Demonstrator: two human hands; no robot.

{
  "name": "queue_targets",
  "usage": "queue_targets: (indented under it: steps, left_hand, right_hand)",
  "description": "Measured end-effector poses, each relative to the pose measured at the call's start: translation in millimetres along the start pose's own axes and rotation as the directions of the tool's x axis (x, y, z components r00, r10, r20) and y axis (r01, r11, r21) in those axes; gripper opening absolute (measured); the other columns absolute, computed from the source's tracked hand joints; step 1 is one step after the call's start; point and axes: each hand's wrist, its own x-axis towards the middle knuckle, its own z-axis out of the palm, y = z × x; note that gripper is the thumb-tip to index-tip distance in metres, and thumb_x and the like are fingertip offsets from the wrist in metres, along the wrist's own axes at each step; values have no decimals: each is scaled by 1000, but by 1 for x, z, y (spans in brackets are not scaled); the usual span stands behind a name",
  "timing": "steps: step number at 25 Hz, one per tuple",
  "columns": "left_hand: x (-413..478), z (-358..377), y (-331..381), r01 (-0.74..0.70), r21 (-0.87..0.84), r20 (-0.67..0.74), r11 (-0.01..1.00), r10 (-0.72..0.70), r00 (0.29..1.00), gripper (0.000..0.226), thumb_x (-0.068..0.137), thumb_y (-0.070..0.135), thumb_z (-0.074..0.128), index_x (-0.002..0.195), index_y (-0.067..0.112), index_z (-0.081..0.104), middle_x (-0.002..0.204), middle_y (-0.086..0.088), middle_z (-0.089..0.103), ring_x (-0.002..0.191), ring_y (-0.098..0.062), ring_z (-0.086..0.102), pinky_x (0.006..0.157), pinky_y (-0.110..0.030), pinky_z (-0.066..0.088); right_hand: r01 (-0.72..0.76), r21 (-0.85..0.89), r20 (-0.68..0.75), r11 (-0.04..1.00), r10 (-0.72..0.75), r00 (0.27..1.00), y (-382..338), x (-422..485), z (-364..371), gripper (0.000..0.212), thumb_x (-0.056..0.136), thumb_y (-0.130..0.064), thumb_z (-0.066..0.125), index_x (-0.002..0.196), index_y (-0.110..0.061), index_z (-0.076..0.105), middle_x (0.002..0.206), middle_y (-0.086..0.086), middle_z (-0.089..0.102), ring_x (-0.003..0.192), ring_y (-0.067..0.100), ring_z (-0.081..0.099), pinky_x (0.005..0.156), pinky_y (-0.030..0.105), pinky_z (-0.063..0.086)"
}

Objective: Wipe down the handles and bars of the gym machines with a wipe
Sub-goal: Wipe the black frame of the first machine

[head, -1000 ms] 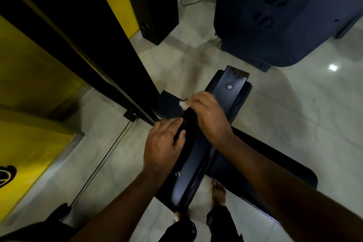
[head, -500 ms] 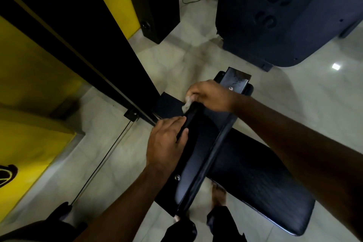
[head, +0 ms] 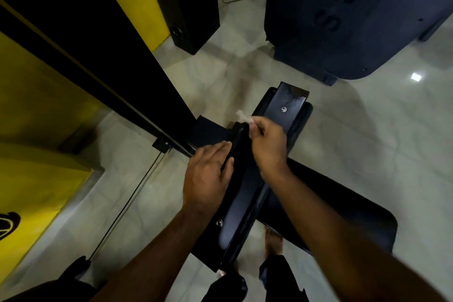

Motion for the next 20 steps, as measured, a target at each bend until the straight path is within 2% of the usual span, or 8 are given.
queue_targets:
  steps: [2, 5, 7, 9, 12, 17, 19, 20]
  left_hand:
    - [1, 2, -1, 3, 12, -1, 1000, -3, 1000, 36, 93, 21, 64, 126, 10, 63, 123, -4, 66, 111, -19, 56, 96, -34, 46]
    - [1, 3, -1, -9, 18, 1, 1000, 9, 1000, 36, 95, 27, 58, 128, 12, 63, 124, -2, 66, 112, -16, 54, 96, -30, 43]
    - [1, 3, -3, -18, 12, -4, 1000, 18, 1000, 40, 96, 32, 48, 129, 13, 62, 126, -1, 65, 112, -15, 53, 95, -27, 42]
    - [-2, 4, -3, -16, 13, 2, 1000, 16, 1000, 44, 96, 35, 43, 130, 13, 61, 129, -1, 64, 113, -18, 54, 95, -29, 43]
    - [-4, 3, -3, -18, 8, 10, 1000, 18, 1000, 47, 96, 37, 41, 131, 12, 59, 130, -2, 63, 115, -21, 54, 96, -33, 45]
    - [-4, 1, -3, -16, 9, 35, 1000, 16, 999, 48, 96, 38, 39, 134, 14, 57, 133, -1, 61, 118, -19, 53, 99, -32, 45]
    - [-5, -2, -4, -15, -3, 42, 1000, 15, 999, 49, 96, 39, 39, 133, 14, 58, 133, 0, 61, 119, -19, 53, 99, -33, 45]
    - [-5, -3, -5, -16, 3, 48, 1000, 16, 999, 48, 96, 39, 40, 133, 14, 58, 133, 0, 61, 119, -19, 52, 99, -33, 46]
  right_hand:
    - [-207, 300, -140, 931, 258, 956, -1, -20, 19, 15, 93, -13, 63, 104, -16, 74, 89, -4, 74, 83, 9, 68, 78, 25, 55]
    - [-314, 561, -131, 766, 457, 880, -13, -29, 27, 12, 94, -9, 62, 97, -10, 74, 79, -2, 70, 74, 10, 65, 73, 27, 57]
    - [-437, 715, 30, 546, 600, 799, -24, -26, 22, 16, 95, -2, 59, 86, -10, 70, 74, 1, 66, 69, 10, 63, 69, 23, 56]
    - [-529, 813, 247, 242, 680, 690, -30, -23, 20, 19, 95, 7, 53, 86, -6, 64, 76, 6, 62, 70, 12, 61, 81, 28, 57]
    - [-437, 898, 347, -44, 683, 642, -35, -22, 24, 18, 96, 10, 47, 97, -1, 62, 89, 11, 63, 79, 18, 62, 99, 38, 50]
    - [-438, 898, 340, -46, 704, 624, -48, -29, 28, 18, 98, 3, 51, 86, -6, 61, 81, 10, 64, 59, 16, 64, 45, 27, 54]
    - [-447, 894, 340, 26, 611, 715, -40, -40, 27, 12, 99, -2, 53, 94, -5, 64, 89, 11, 66, 74, 17, 65, 59, 26, 57]
    - [-457, 880, 315, 129, 560, 766, -34, -47, 24, 11, 98, -2, 54, 97, -5, 64, 90, 9, 67, 80, 16, 65, 67, 24, 57]
